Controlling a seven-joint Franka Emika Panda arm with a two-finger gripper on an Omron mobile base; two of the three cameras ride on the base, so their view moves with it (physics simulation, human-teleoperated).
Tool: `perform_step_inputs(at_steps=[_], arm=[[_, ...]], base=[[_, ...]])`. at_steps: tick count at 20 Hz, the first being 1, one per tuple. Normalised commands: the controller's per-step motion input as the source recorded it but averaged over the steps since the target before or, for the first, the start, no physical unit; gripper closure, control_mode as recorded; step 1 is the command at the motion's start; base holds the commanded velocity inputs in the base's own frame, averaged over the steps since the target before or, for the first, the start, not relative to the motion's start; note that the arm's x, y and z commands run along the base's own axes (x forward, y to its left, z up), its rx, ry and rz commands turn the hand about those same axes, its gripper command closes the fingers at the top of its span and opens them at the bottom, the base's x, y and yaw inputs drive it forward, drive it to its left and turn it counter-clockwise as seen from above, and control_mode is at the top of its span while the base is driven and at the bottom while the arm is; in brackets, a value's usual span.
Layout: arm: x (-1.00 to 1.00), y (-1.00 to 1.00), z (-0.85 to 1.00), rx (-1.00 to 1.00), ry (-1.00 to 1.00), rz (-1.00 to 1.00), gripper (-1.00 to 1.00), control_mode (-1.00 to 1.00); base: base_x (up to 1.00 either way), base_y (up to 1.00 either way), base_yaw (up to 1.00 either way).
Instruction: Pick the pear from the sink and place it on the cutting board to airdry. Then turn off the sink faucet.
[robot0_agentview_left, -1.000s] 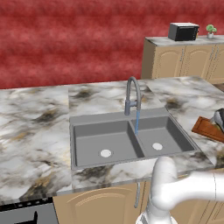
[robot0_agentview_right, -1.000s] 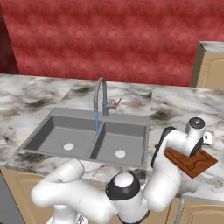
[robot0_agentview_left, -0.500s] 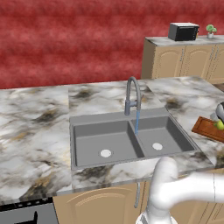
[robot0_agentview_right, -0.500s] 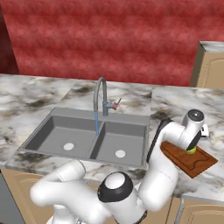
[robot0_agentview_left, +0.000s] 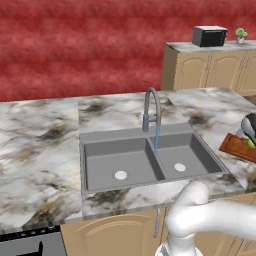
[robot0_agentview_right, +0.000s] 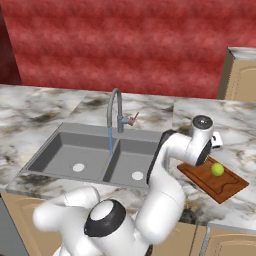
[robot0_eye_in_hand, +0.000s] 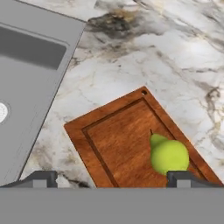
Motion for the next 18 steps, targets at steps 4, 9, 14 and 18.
perform_step_inputs(at_steps=[4, 9, 14, 18], arm=[[-0.73, 0.62, 0.19, -0.19, -0.34, 0.07, -1.00, -1.00], [-0.27, 0.32, 0.34, -0.03, -0.20, 0.28, -1.00, -1.00], [-0.01, 0.29, 0.43, 0.00, -0.09, 0.33, -1.00, -1.00], [0.00, 0.08, 0.42, 0.00, -0.04, 0.31, -1.00, -1.00]], base=[[0.00, 0.00, 0.00], [0.00, 0.00, 0.00], [0.00, 0.00, 0.00], [0.00, 0.00, 0.00]])
